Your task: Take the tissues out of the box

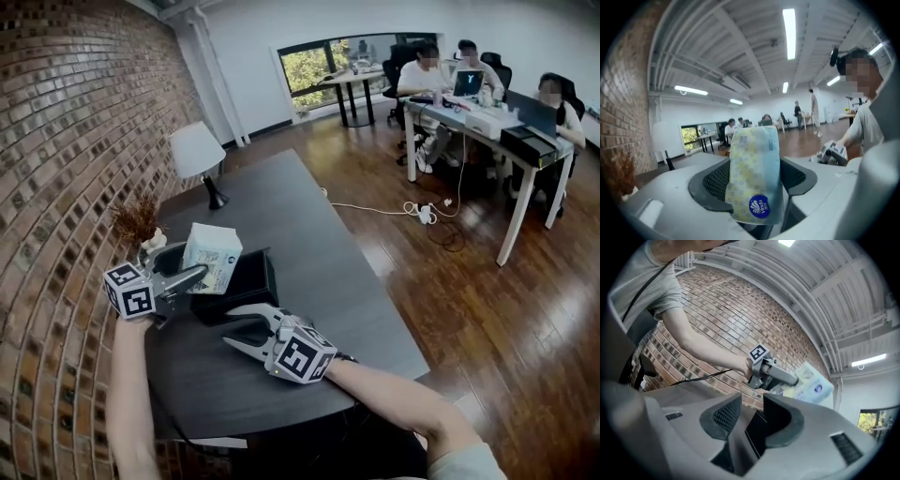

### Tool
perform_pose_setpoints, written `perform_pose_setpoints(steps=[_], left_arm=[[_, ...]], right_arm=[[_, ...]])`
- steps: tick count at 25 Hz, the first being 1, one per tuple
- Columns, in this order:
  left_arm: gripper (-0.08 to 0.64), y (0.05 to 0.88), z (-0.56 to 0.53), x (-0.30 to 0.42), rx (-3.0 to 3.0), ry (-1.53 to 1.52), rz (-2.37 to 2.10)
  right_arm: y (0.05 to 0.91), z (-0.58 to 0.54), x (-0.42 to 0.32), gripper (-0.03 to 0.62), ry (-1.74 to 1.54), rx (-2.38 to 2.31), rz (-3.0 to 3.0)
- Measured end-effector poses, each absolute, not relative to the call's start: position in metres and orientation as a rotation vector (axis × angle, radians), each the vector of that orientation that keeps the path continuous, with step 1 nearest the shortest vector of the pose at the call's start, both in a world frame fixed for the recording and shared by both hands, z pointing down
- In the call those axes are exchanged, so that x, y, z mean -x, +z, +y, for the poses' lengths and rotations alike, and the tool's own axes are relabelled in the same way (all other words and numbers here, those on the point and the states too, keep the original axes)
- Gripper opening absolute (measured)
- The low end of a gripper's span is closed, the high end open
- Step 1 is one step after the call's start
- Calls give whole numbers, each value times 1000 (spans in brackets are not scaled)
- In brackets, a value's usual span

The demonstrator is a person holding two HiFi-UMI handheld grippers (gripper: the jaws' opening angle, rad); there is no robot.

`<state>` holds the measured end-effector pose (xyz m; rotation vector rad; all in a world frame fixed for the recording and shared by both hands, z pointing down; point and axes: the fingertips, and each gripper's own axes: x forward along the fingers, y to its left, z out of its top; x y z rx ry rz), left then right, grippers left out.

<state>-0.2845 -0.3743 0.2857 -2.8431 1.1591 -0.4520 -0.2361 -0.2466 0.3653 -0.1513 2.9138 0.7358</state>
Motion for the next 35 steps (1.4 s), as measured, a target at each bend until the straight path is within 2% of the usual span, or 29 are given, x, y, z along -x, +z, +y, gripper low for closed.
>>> perform_pose_setpoints(steps=[4, 7, 9, 12, 17, 24, 35], left_arm=[[330, 233, -316, 306, 2843, 397, 1233], [330, 226, -249, 308, 2807, 1019, 1051], [330, 237, -203, 295, 2768, 1271, 889], [330, 262, -149, 268, 2731, 1494, 702], [330, 300, -93, 225, 2733, 1682, 484], [330, 347, -63, 194, 2793, 1668, 257], [330, 344, -44, 182, 2854, 1675, 161]], right_arm=[[366, -247, 234, 144, 760, 163, 2912], [366, -251, 231, 144, 758, 181, 2917], [367, -253, 228, 144, 742, 197, 2921], [366, -253, 224, 144, 732, 209, 2921], [360, -238, 221, 144, 716, 170, 2938], [338, -161, 183, 144, 773, 63, 2881], [336, -119, 117, 144, 445, 227, 2716]])
